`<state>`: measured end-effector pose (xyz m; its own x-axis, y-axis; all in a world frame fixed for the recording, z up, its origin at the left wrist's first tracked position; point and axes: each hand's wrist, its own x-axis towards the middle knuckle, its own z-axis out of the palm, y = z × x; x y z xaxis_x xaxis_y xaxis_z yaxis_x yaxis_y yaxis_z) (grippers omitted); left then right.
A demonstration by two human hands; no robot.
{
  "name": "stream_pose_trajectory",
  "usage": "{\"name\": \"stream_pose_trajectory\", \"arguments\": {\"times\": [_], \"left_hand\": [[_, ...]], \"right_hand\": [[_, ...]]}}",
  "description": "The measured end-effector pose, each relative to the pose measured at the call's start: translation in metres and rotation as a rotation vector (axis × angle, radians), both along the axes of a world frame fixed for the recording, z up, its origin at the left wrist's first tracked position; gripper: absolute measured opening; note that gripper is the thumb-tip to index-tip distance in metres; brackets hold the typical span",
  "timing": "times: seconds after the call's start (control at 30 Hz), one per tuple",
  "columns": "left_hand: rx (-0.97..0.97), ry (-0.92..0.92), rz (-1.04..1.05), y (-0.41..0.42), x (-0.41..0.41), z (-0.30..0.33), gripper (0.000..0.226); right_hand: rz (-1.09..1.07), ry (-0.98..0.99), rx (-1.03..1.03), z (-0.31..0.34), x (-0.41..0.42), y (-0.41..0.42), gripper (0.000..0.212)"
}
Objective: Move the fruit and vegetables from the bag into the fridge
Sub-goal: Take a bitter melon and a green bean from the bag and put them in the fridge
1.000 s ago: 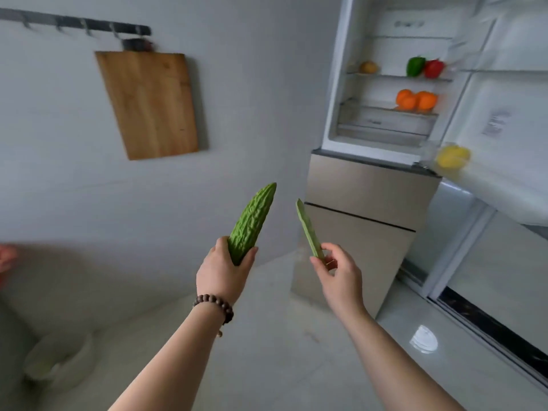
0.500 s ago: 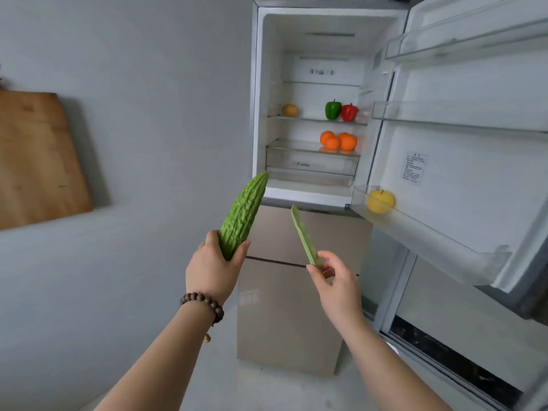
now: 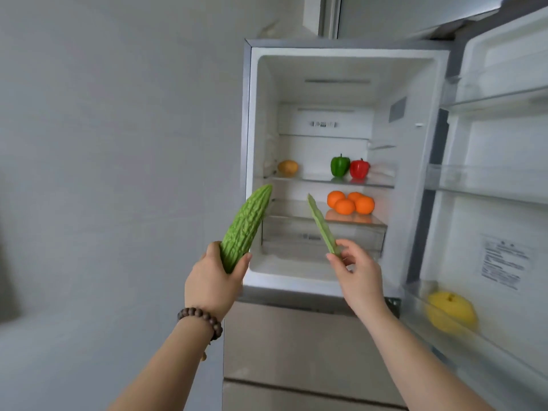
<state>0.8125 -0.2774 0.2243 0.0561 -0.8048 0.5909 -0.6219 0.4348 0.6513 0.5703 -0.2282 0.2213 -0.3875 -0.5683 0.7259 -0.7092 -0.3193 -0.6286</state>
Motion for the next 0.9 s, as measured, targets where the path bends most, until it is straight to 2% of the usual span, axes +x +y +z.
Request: {"name": "stream_pose_trajectory", "arguments": {"times": [0.2,0.4,0.63,0.9], "left_hand": [[-0.054,-0.017,-0.024,-0.090,-0.025,0.024,0.041],[-0.074,-0.021,-0.011,-0.146,-0.036,0.038,0.041],[-0.145,0.023,0.077,-0.180,-0.045,0.057,0.040],[-0.269,0.081,0.147,-0.207,-0.084,0.076,0.035]], "right_hand": [[-0.025,0.106,-0.130,0.072,-0.044,-0.093,0.023],[-0.017,0.310,-0.095,0.141,-0.091,-0.172,0.028],[-0.035,0.517,0.210,0.178,-0.155,-0.299,0.027],[-0.028,0.755,0.556,0.199,-0.183,-0.427,0.024]]}}
